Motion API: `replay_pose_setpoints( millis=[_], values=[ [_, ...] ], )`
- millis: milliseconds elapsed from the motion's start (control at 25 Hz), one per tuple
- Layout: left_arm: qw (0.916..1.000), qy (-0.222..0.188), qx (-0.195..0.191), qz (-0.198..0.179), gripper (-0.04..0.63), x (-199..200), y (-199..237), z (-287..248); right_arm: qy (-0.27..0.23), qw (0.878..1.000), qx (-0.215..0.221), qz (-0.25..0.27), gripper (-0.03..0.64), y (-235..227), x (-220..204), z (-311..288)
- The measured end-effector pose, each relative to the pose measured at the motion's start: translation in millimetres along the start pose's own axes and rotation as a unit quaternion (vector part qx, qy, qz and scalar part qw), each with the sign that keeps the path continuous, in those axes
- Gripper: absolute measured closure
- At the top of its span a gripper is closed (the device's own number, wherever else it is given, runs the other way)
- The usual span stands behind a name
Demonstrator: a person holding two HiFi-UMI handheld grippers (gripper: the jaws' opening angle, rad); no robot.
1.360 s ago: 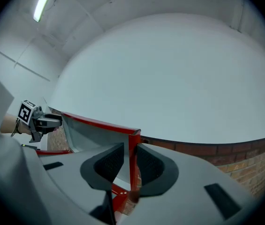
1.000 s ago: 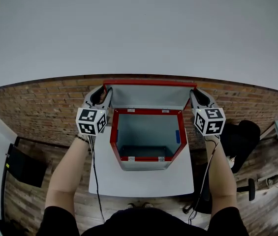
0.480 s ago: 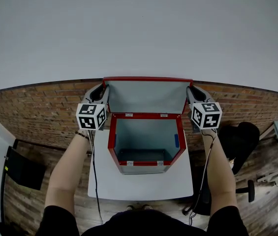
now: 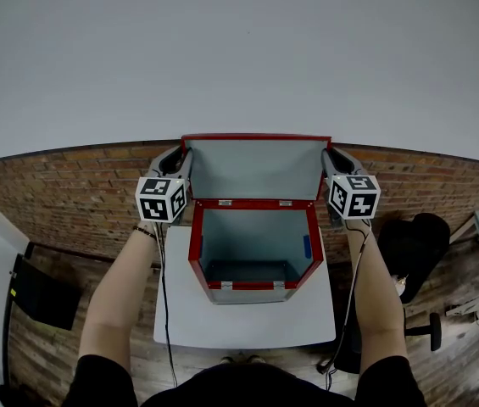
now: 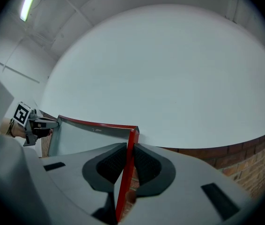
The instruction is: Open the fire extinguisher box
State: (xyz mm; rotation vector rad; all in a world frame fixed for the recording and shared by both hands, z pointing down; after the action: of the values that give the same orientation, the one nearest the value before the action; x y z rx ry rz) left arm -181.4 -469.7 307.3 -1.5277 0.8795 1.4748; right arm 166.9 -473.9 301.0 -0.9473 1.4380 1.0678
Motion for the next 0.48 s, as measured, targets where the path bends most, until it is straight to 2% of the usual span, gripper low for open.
replay_pose_setpoints(
  millis=[160, 240, 400, 480],
  values=[
    [1.0, 0.006, 0.003, -0.006, 0.471, 1, 0, 0, -0.007, 1.0, 0.009, 0.006, 0.554, 1, 2, 1],
    [0.9999, 0.005, 0.004, -0.01, 0.444, 3, -1, 1, -0.015, 1.0, 0.008, 0.02, 0.551, 2, 5, 7],
    [0.9998, -0.009, 0.017, -0.004, 0.417, 2, 1, 20, -0.047, 0.997, -0.011, 0.056, 0.548, 3, 16, 43],
    [0.9995, -0.023, 0.022, 0.005, 0.417, 1, 1, 41, -0.062, 0.996, -0.004, 0.065, 0.548, 10, 19, 69]
  ],
)
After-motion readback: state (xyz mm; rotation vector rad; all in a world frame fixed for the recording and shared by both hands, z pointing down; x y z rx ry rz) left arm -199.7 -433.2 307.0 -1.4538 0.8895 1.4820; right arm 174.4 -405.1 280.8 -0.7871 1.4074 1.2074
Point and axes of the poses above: the fingertips, and each gripper's own axes: z backward along the fingers, y to its left, x out of its top, the point moved 1 cm from there along z, backward along the fingers, and after that the axes turned 3 degrees about -x, right-handed, at the moved point
